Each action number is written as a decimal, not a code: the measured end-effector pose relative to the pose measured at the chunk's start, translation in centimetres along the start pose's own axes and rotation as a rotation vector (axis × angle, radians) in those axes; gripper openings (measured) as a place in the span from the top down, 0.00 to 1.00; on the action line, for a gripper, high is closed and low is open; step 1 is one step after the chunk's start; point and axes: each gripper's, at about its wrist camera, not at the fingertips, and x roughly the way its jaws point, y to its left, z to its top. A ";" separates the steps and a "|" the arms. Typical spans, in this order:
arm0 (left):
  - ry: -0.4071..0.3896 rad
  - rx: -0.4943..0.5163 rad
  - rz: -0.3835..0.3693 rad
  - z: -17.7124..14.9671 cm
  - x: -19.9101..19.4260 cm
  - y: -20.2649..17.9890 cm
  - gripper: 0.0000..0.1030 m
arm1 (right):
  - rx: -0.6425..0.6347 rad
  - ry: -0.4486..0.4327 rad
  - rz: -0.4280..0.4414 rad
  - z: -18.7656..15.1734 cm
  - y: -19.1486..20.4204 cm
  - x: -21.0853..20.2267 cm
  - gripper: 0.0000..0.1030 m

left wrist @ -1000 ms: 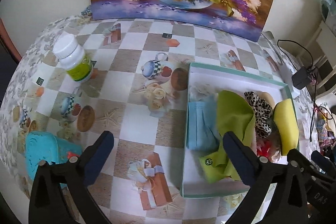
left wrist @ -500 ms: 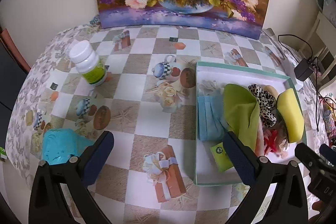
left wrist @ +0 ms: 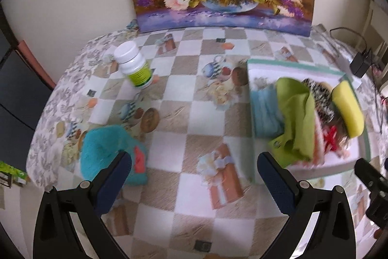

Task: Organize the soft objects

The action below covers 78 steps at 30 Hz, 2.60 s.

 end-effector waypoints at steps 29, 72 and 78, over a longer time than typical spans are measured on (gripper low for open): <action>0.022 -0.034 -0.015 -3.9 -1.1 3.2 0.00 | -0.056 0.004 -0.005 -3.7 1.8 -0.6 0.00; 0.026 -0.032 -0.027 -3.4 -0.7 3.3 0.00 | -0.080 0.002 -0.021 -3.4 1.9 -0.3 0.00; 0.026 -0.033 -0.027 -3.4 -0.7 3.3 0.00 | -0.079 0.002 -0.020 -3.4 1.9 -0.3 0.00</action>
